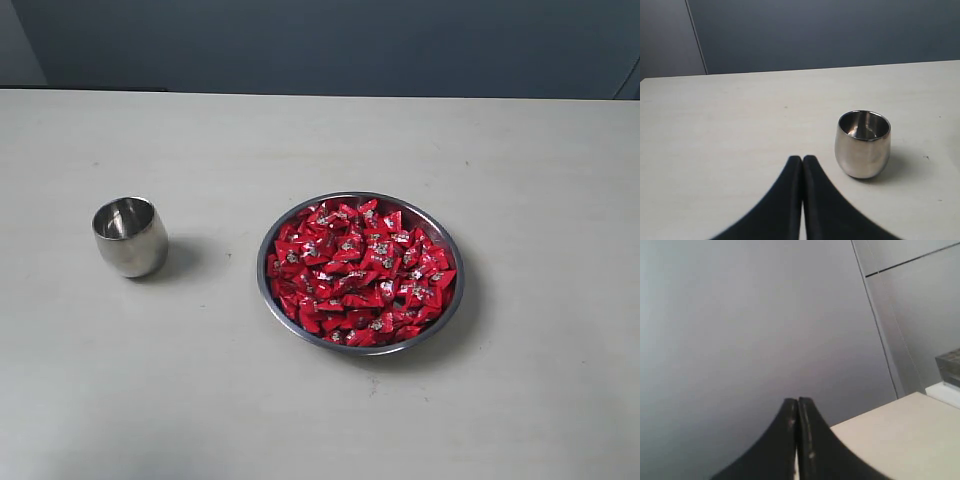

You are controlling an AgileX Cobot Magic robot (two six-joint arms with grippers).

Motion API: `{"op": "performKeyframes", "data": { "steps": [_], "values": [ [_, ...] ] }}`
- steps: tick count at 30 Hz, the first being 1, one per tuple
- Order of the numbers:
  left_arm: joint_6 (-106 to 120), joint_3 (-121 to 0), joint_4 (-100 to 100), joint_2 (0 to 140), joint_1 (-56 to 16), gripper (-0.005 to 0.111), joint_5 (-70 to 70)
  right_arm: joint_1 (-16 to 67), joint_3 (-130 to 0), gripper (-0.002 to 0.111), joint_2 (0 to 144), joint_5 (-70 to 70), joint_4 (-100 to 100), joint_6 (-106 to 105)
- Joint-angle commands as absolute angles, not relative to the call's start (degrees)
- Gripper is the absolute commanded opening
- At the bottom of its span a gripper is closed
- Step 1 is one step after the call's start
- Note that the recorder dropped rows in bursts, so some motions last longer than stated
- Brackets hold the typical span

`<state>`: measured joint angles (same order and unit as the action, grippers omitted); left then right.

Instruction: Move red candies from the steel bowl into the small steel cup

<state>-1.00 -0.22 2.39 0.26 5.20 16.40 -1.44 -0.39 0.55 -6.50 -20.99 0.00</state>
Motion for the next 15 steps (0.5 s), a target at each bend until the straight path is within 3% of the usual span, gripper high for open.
{"op": "performKeyframes", "data": {
  "steps": [1, 6, 15],
  "values": [
    [-1.15, 0.0, 2.43, 0.0, 4.76, 0.0, 16.3, -1.25, -5.24, -0.001, 0.62, 1.78, -20.18, 0.75],
    [-1.15, 0.0, 2.43, 0.0, 4.76, 0.0, 16.3, -1.15, -12.5, -0.001, 5.29, 9.87, -18.47, 0.0],
    [-1.15, 0.0, 2.43, 0.0, 4.76, 0.0, 16.3, 3.67, -31.84, -0.001, 36.64, 17.07, -28.44, -22.02]
  ]
}}
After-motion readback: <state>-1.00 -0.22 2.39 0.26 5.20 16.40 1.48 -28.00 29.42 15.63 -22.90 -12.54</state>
